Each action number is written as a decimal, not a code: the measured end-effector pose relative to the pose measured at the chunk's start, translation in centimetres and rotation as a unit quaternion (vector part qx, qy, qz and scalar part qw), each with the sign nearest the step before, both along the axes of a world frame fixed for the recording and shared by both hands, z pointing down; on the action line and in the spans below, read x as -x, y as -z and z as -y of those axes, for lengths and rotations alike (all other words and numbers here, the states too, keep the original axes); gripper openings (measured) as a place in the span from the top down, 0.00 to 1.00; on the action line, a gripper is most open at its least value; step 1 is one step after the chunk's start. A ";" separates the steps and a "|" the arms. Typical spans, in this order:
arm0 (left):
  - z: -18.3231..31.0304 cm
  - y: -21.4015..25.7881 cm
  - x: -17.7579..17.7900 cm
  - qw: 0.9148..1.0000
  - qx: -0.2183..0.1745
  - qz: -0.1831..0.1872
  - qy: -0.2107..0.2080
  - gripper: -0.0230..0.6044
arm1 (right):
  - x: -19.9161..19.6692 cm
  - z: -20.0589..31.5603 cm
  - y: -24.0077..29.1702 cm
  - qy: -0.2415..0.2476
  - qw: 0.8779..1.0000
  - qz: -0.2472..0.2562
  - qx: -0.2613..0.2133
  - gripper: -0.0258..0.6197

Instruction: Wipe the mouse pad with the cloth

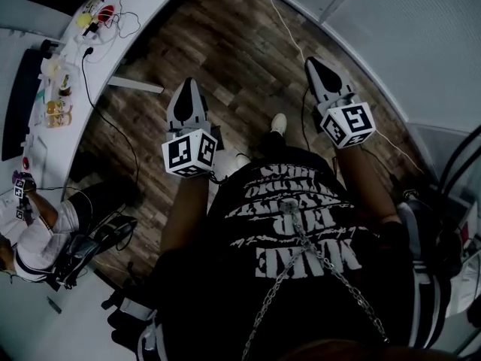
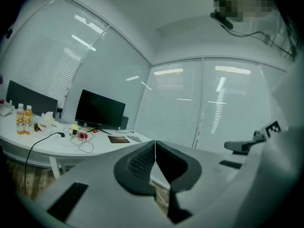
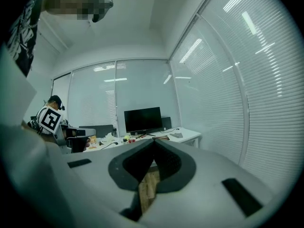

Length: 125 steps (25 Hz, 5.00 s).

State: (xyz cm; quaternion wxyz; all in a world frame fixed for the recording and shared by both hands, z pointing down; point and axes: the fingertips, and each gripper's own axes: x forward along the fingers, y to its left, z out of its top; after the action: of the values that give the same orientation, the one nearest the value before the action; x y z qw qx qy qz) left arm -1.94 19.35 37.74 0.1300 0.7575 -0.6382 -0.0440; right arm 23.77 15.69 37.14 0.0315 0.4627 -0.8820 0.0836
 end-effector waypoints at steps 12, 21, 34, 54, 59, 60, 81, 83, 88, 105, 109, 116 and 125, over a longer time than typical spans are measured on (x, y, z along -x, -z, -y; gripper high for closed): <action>8.4 2.1 -4.5 0.999 -0.014 0.004 0.035 0.95 | -5.0 9.4 1.1 0.027 1.000 0.002 -0.004 0.96; 10.9 2.6 -6.9 0.998 -0.023 0.017 0.060 0.95 | -7.6 13.5 1.6 0.055 0.998 0.002 -0.016 0.96; 14.8 1.6 -4.1 0.996 -0.009 0.031 0.078 0.95 | -5.5 18.5 0.8 0.062 0.998 0.009 -0.006 0.96; 26.8 -0.3 5.0 0.995 0.013 0.004 0.094 0.95 | 3.8 30.5 -0.1 0.080 0.996 -0.025 0.020 0.96; 30.0 -0.6 7.2 0.996 0.018 -0.005 0.084 0.95 | 6.5 33.1 0.7 0.075 0.996 -0.032 0.017 0.96; 30.5 -0.5 7.7 0.997 0.017 -0.004 0.080 0.95 | 7.2 33.4 0.8 0.075 0.997 -0.031 0.017 0.96; 36.7 1.1 15.5 0.997 -0.005 -0.020 0.077 0.95 | 13.7 40.8 3.7 0.062 0.997 -0.040 -0.015 0.96; 36.8 0.6 16.4 0.996 -0.001 -0.018 0.088 0.95 | 14.4 41.7 3.5 0.068 0.997 -0.037 -0.014 0.96; 37.9 0.1 18.8 0.993 0.007 -0.015 0.118 0.95 | 16.2 44.7 3.0 0.082 0.996 -0.026 -0.011 0.96; 49.9 -0.2 17.5 0.987 0.027 -0.001 0.162 0.95 | 18.2 58.0 0.9 0.148 0.989 -0.014 0.023 0.96; 53.0 0.3 16.3 0.984 0.029 0.004 0.176 0.95 | 17.5 61.9 1.5 0.164 0.986 -0.010 0.020 0.96; 57.7 0.9 14.8 0.978 0.022 0.020 0.208 0.95 | 17.0 68.7 2.6 0.199 0.980 0.001 0.010 0.96; 59.0 -0.5 15.8 0.970 0.054 0.025 0.237 0.95 | 19.0 72.9 1.2 0.227 0.973 0.001 0.031 0.96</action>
State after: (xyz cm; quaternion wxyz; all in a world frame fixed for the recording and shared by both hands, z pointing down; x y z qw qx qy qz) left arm -17.73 -39.61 38.24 0.1406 0.5773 -0.8041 -0.0203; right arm 4.79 -57.21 35.96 0.0630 0.2491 -0.9610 0.1021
